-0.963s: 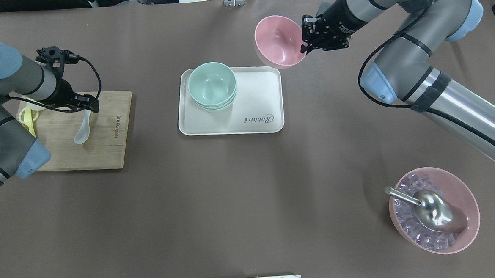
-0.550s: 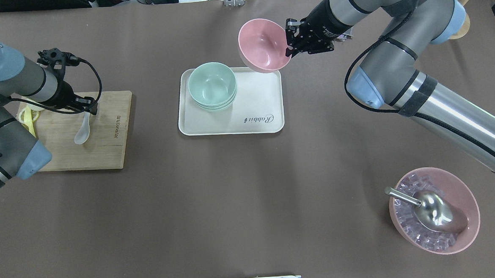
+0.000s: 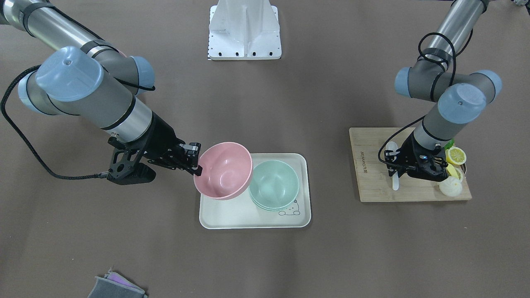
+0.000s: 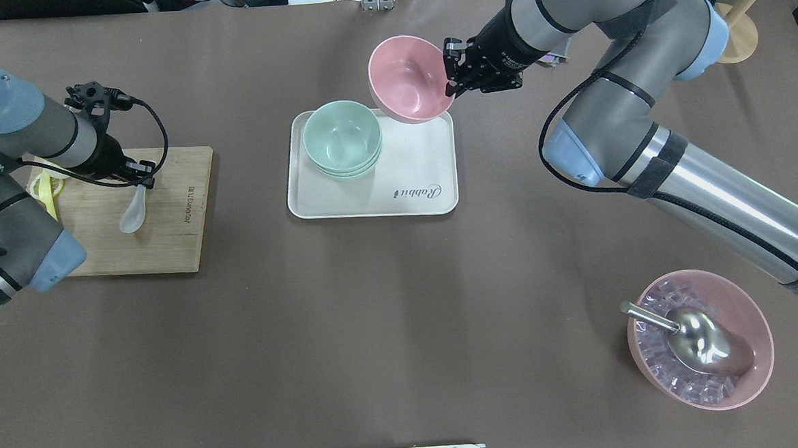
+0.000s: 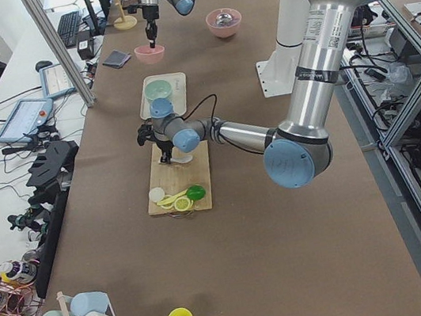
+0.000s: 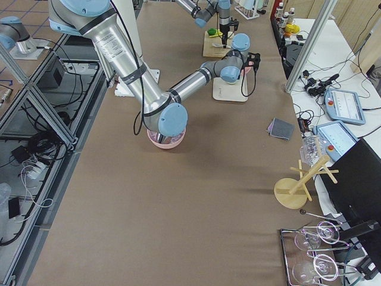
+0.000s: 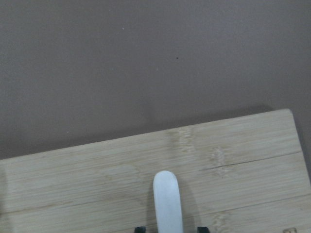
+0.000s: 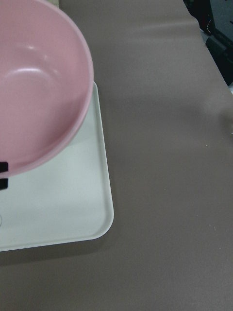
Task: Stack pink bowl on green and place spoon
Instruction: 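Lift the pink bowl with the right gripper while the left reaches for the spoon, then lower the pink bowl onto the green bowl while the left grasps the spoon, then open the right gripper off the bowl while the left lifts the spoon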
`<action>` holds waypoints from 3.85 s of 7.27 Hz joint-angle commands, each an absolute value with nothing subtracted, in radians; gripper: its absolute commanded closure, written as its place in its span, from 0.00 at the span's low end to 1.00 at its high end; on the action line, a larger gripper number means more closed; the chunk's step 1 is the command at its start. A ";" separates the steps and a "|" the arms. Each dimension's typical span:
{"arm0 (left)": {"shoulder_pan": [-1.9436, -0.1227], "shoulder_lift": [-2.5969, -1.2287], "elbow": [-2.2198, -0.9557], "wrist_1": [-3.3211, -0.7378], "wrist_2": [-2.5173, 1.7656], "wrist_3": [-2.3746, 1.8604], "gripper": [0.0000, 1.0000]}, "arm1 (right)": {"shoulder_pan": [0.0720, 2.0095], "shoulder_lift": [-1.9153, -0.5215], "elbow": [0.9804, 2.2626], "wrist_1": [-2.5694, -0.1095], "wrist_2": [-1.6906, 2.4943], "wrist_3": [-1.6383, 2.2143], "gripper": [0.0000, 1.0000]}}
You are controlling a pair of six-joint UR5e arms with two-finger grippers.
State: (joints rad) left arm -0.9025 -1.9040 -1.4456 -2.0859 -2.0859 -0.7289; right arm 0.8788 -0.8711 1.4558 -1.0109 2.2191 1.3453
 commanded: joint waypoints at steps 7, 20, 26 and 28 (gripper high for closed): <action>-1.100 -1.951 -1.488 -2.046 -2.404 -0.742 1.00 | 0.738 -0.757 1.355 -1.011 2.001 1.354 1.00; -1.098 -1.953 -1.477 -2.048 -2.401 -0.739 1.00 | 0.706 -0.759 1.290 -0.853 1.960 1.436 1.00; -1.100 -1.948 -1.474 -2.048 -2.398 -0.739 1.00 | 0.701 -0.738 1.273 -0.857 1.941 1.489 0.17; -1.100 -1.950 -1.476 -2.048 -2.398 -0.741 1.00 | 0.674 -0.729 1.267 -0.858 1.852 1.563 0.00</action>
State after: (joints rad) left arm -1.0999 -1.9485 -1.4750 -2.0479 -2.3976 -0.7397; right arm 0.6874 -0.7313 1.2704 -0.8586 1.8979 1.5326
